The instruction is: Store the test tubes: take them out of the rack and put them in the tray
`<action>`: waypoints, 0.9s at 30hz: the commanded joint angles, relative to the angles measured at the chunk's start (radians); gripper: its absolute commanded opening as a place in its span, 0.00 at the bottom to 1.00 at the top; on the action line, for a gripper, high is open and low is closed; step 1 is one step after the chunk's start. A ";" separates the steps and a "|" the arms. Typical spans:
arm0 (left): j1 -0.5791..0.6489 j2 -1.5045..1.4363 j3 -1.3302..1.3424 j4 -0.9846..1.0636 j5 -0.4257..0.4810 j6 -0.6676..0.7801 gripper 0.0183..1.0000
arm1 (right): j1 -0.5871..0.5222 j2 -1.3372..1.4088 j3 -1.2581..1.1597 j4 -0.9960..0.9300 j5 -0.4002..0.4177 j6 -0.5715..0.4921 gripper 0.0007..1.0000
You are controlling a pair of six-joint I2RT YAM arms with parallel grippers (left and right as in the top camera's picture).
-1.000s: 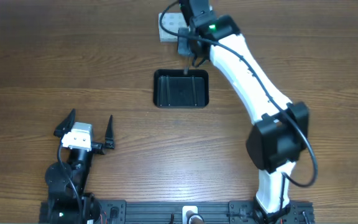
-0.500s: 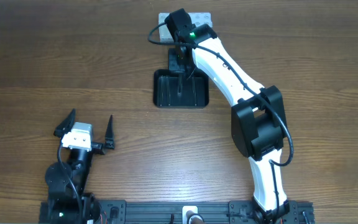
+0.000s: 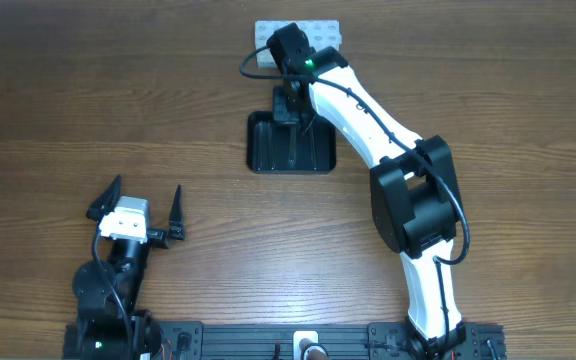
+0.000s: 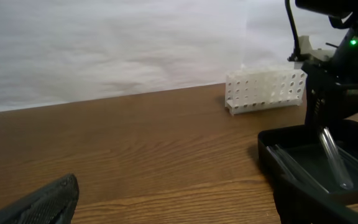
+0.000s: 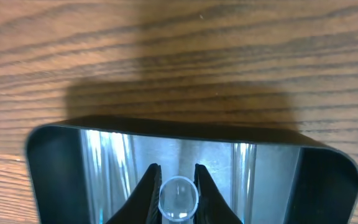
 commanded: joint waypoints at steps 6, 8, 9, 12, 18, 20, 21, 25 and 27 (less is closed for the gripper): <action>0.005 -0.006 -0.006 0.000 0.009 0.008 1.00 | 0.005 0.007 -0.040 0.010 0.014 0.007 0.17; 0.005 -0.006 -0.006 0.000 0.009 0.008 1.00 | 0.005 0.007 -0.048 0.018 0.014 0.007 0.18; 0.005 -0.006 -0.006 0.000 0.009 0.007 1.00 | 0.005 0.007 -0.051 0.024 0.014 0.007 0.19; 0.005 -0.006 -0.006 0.000 0.009 0.008 1.00 | 0.005 0.007 -0.052 0.030 0.014 0.007 0.22; 0.005 -0.006 -0.006 0.000 0.009 0.007 1.00 | 0.008 0.004 -0.042 0.032 0.014 0.004 0.34; 0.005 -0.006 -0.006 0.000 0.009 0.008 1.00 | 0.008 -0.008 -0.028 0.024 0.014 -0.010 0.34; 0.004 -0.006 -0.006 0.000 0.009 0.008 1.00 | 0.008 -0.023 -0.020 0.019 0.014 -0.010 0.34; 0.005 -0.006 -0.006 0.000 0.009 0.008 1.00 | 0.008 -0.115 -0.010 0.026 0.015 -0.072 0.38; 0.004 -0.006 -0.006 0.000 0.009 0.008 1.00 | 0.002 -0.179 -0.010 0.044 0.016 -0.141 0.47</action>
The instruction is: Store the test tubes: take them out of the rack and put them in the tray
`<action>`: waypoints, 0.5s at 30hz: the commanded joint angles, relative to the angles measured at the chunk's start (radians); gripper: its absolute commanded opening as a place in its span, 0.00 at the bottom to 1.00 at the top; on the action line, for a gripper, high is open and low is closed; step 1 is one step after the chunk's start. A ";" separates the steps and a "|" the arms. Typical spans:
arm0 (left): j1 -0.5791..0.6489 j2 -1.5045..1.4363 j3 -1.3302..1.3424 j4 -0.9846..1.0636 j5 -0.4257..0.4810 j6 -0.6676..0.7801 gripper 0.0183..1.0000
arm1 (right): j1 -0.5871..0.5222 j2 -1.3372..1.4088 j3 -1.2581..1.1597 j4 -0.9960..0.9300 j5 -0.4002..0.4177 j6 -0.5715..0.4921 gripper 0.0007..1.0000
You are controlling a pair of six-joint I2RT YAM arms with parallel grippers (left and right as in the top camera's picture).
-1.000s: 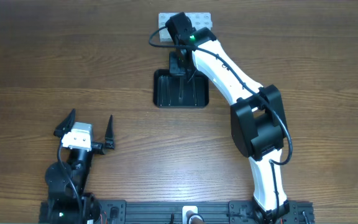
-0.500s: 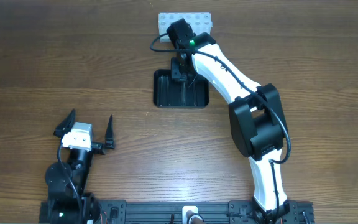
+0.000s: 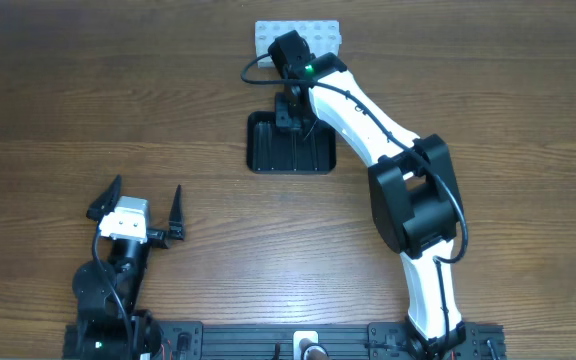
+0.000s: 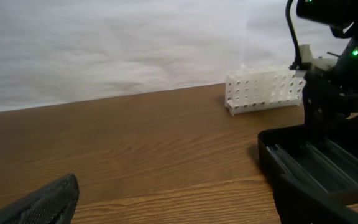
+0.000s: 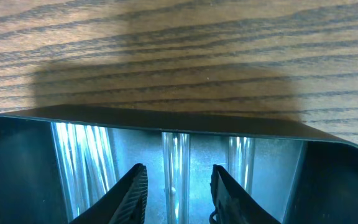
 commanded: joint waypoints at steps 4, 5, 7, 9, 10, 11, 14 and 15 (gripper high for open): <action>0.005 -0.006 -0.006 0.000 0.009 0.007 1.00 | -0.024 -0.285 0.031 0.059 0.023 -0.259 0.68; 0.005 -0.006 -0.006 0.000 0.009 0.008 1.00 | -0.031 -0.314 0.031 0.058 0.037 -0.282 0.71; 0.005 -0.006 -0.006 0.000 0.009 0.008 1.00 | -0.047 -0.370 0.031 0.058 0.107 -0.324 0.76; 0.005 -0.006 -0.006 0.000 0.009 0.007 1.00 | -0.066 -0.416 0.031 0.058 0.209 -0.346 0.82; 0.005 -0.006 -0.006 0.000 0.009 0.007 1.00 | -0.075 -0.433 0.031 0.057 0.249 -0.351 0.84; 0.005 -0.006 -0.006 0.000 0.009 0.008 1.00 | -0.090 -0.451 0.031 0.053 0.283 -0.353 0.88; 0.005 -0.006 -0.006 0.000 0.009 0.008 1.00 | -0.132 -0.484 0.031 0.029 0.290 -0.353 0.89; 0.005 -0.006 -0.006 0.000 0.009 0.007 1.00 | -0.149 -0.494 0.031 0.014 0.286 -0.353 0.89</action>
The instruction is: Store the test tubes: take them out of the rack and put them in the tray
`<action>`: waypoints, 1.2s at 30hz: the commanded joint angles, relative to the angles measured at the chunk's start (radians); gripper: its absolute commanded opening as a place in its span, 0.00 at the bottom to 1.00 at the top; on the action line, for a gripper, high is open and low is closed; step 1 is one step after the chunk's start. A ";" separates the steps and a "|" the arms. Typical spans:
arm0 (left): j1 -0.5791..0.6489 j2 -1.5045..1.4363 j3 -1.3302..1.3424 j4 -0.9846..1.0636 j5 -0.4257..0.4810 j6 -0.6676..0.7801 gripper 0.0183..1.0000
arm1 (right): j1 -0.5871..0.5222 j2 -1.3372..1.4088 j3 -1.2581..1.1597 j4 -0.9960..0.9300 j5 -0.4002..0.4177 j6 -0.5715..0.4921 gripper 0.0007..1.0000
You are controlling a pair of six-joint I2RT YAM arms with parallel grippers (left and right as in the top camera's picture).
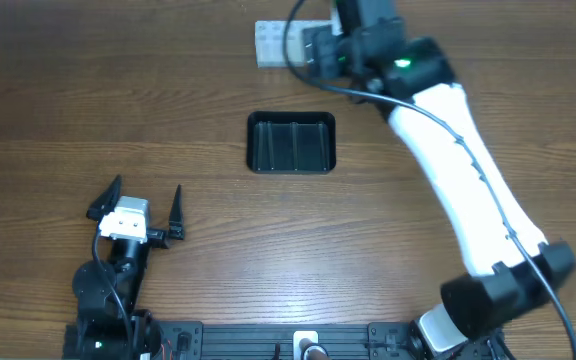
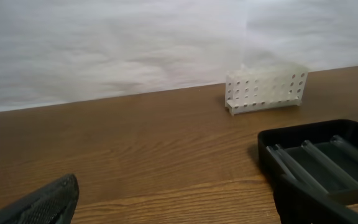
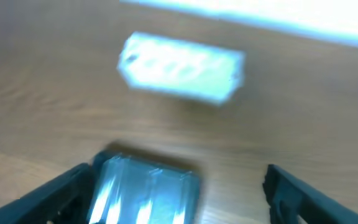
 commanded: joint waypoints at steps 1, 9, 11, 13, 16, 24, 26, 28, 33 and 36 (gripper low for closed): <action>0.005 -0.006 -0.006 0.000 0.009 0.008 1.00 | -0.070 -0.035 0.003 -0.044 0.090 -0.039 0.89; 0.005 -0.006 -0.006 0.000 0.009 0.008 1.00 | -0.165 -0.235 -0.204 0.100 0.033 -0.071 0.92; 0.005 -0.006 -0.006 0.000 0.009 0.008 1.00 | -0.184 -0.321 -0.319 0.200 -0.012 -0.093 0.93; 0.004 -0.006 -0.006 0.000 0.009 0.008 1.00 | -0.204 -0.409 -0.439 0.296 -0.014 -0.093 0.96; 0.005 -0.006 -0.006 0.000 0.009 0.008 1.00 | -0.234 -0.516 -0.580 0.378 -0.014 -0.117 0.99; 0.005 -0.006 -0.006 0.000 0.009 0.008 1.00 | -0.268 -0.796 -0.926 0.545 -0.015 -0.049 0.99; 0.005 -0.006 -0.006 0.000 0.009 0.007 1.00 | -0.268 -0.866 -1.016 0.608 -0.014 -0.037 0.99; 0.005 -0.006 -0.006 0.000 0.009 0.007 1.00 | -0.268 -0.955 -1.125 0.681 -0.014 -0.038 0.99; 0.005 -0.006 -0.006 0.000 0.009 0.008 1.00 | -0.268 -1.166 -1.337 0.769 -0.014 -0.038 0.99; 0.005 -0.006 -0.006 0.000 0.009 0.007 1.00 | -0.269 -1.287 -1.440 0.773 -0.006 -0.038 0.99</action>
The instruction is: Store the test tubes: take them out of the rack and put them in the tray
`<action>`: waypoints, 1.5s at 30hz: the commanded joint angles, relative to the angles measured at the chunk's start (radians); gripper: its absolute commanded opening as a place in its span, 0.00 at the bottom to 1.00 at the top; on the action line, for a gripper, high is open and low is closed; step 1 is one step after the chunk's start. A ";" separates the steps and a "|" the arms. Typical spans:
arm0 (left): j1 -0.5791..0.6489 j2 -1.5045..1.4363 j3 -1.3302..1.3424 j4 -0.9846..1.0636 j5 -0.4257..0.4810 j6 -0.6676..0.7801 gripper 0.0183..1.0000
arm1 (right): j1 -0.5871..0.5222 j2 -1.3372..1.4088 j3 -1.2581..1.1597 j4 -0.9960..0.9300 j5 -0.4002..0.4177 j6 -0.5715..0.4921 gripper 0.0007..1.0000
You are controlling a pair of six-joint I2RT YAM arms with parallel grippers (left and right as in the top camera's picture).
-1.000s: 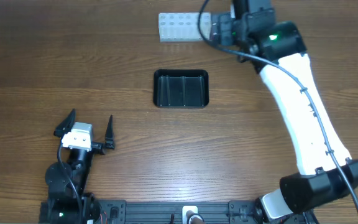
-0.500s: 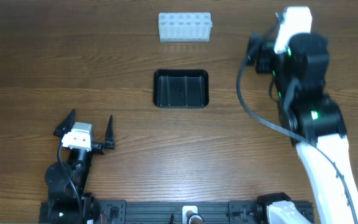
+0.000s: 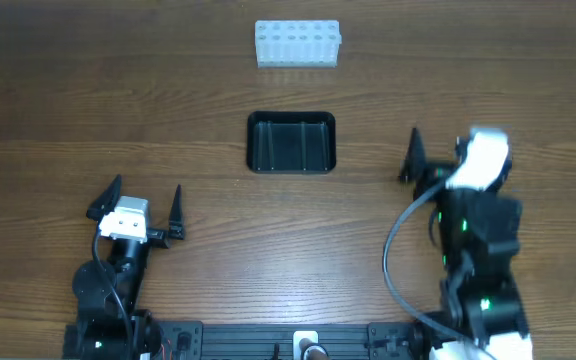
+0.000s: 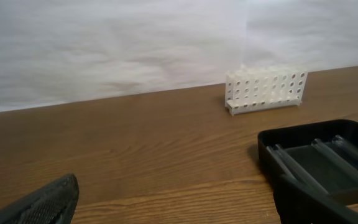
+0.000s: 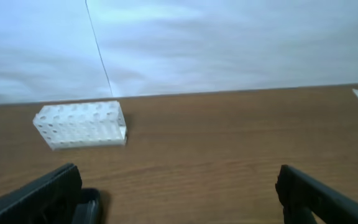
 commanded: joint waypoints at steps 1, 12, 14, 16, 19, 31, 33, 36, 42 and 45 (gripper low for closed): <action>0.005 -0.006 -0.006 0.000 0.009 0.007 1.00 | -0.006 -0.161 -0.146 0.025 0.005 0.013 0.99; 0.004 -0.006 -0.006 0.000 0.009 0.008 1.00 | -0.043 -0.418 -0.402 0.119 0.037 0.005 0.99; 0.004 -0.006 -0.006 0.000 0.009 0.008 1.00 | -0.054 -0.446 -0.427 0.119 0.037 0.005 0.99; 0.005 -0.006 -0.006 0.000 0.009 0.007 1.00 | -0.067 -0.475 -0.448 0.119 0.033 0.005 0.99; 0.005 -0.006 -0.006 0.000 0.009 0.008 1.00 | -0.089 -0.536 -0.493 0.116 0.018 0.005 0.99; 0.004 -0.006 -0.006 0.000 0.009 0.007 1.00 | -0.139 -0.563 -0.491 0.040 -0.053 -0.212 0.99; 0.005 -0.006 -0.006 0.000 0.009 0.007 1.00 | -0.139 -0.563 -0.491 0.038 -0.053 -0.211 0.99; 0.005 -0.006 -0.006 0.000 0.009 0.008 1.00 | -0.139 -0.563 -0.491 0.037 -0.053 -0.211 0.99; 0.005 -0.006 -0.006 0.000 0.009 0.007 1.00 | -0.136 -0.563 -0.491 0.039 -0.050 -0.211 0.99; 0.005 -0.006 -0.006 0.000 0.009 0.007 1.00 | -0.136 -0.563 -0.491 0.039 -0.054 -0.211 0.99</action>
